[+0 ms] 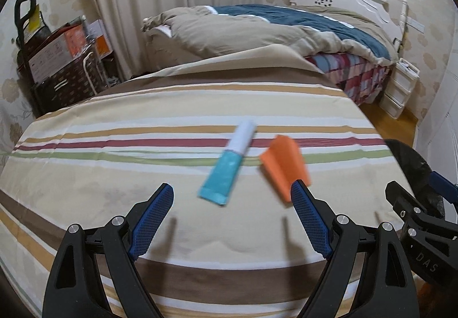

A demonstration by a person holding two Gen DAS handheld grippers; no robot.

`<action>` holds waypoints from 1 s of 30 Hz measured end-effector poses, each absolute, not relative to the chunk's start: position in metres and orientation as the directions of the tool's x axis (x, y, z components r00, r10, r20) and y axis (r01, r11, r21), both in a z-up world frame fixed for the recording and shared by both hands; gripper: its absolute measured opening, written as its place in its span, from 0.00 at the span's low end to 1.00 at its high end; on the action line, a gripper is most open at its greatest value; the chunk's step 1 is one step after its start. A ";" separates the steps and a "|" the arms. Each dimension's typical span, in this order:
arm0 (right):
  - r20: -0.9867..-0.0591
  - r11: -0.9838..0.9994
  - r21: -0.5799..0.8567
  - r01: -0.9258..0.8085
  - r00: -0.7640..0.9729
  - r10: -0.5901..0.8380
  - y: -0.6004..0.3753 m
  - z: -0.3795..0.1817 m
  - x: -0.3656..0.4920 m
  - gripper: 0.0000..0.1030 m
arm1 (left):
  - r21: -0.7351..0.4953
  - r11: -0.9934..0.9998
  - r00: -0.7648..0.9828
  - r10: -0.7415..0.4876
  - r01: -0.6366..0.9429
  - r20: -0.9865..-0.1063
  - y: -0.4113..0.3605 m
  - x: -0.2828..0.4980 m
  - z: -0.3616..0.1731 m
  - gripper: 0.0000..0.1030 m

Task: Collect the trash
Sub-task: 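Move both open grippers back over the tube and orange paper on the bed, then grasp the orange folded paper with the right gripper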

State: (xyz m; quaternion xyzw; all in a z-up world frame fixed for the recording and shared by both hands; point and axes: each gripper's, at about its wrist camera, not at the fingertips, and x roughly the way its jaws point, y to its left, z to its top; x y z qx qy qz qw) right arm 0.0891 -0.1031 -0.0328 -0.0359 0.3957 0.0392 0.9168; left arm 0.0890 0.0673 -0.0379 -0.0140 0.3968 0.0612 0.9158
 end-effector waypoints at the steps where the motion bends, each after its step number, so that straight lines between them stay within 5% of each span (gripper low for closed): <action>1: -0.731 0.994 -0.034 -0.108 0.681 0.049 -0.100 -0.033 0.089 0.86 | 0.023 0.992 0.676 0.103 -0.126 -0.729 0.070 0.088 -0.038 0.81; 23: -0.758 0.958 -0.063 -0.278 0.639 0.135 -0.001 -0.040 0.097 0.85 | 0.032 0.974 0.647 0.172 -0.223 -0.743 0.147 0.079 -0.040 0.81; 26: -0.763 0.955 -0.069 -0.288 0.633 0.136 0.009 -0.042 0.102 0.82 | 0.025 0.971 0.643 0.176 -0.238 -0.745 0.156 0.078 -0.040 0.81; 30: -0.782 0.952 -0.065 -0.298 0.609 0.137 0.018 -0.046 0.112 0.62 | 0.008 0.969 0.637 0.169 -0.248 -0.752 0.162 0.078 -0.041 0.81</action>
